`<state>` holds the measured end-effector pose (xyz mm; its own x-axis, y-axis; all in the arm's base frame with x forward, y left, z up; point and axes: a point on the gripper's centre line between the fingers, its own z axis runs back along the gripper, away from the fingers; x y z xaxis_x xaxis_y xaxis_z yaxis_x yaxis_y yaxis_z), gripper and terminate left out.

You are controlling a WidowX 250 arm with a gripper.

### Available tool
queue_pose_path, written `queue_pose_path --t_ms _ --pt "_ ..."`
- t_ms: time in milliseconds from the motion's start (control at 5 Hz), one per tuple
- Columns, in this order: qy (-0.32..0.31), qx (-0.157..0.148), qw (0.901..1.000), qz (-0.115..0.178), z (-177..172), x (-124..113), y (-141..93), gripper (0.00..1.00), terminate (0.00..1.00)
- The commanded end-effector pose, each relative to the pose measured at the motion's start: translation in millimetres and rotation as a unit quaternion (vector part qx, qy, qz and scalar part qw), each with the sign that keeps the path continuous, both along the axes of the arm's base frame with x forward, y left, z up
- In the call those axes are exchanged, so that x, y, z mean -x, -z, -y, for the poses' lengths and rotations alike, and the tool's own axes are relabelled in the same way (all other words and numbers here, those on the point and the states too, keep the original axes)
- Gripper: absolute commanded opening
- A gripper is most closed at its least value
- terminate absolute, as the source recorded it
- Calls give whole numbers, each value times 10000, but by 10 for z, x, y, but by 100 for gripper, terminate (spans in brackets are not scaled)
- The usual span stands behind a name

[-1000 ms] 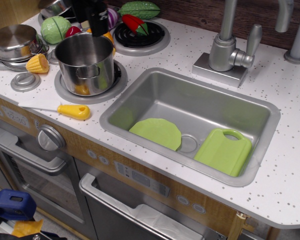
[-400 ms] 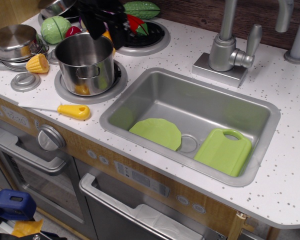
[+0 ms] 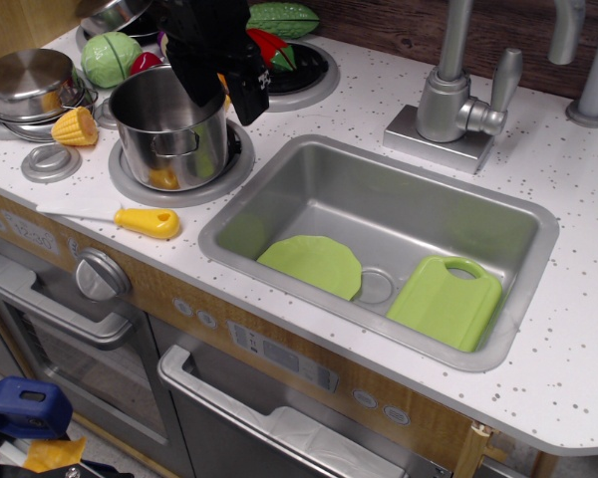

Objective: Put pot in sink

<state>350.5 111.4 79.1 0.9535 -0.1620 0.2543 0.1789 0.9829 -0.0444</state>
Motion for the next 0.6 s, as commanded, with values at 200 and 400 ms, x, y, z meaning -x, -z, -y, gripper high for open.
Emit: queue_pose_path --t_ms 200,400 --pt "87 34 9993 350 -199 66 -16 100 0" --pt "123 46 9992 386 -227 67 72 100 0"
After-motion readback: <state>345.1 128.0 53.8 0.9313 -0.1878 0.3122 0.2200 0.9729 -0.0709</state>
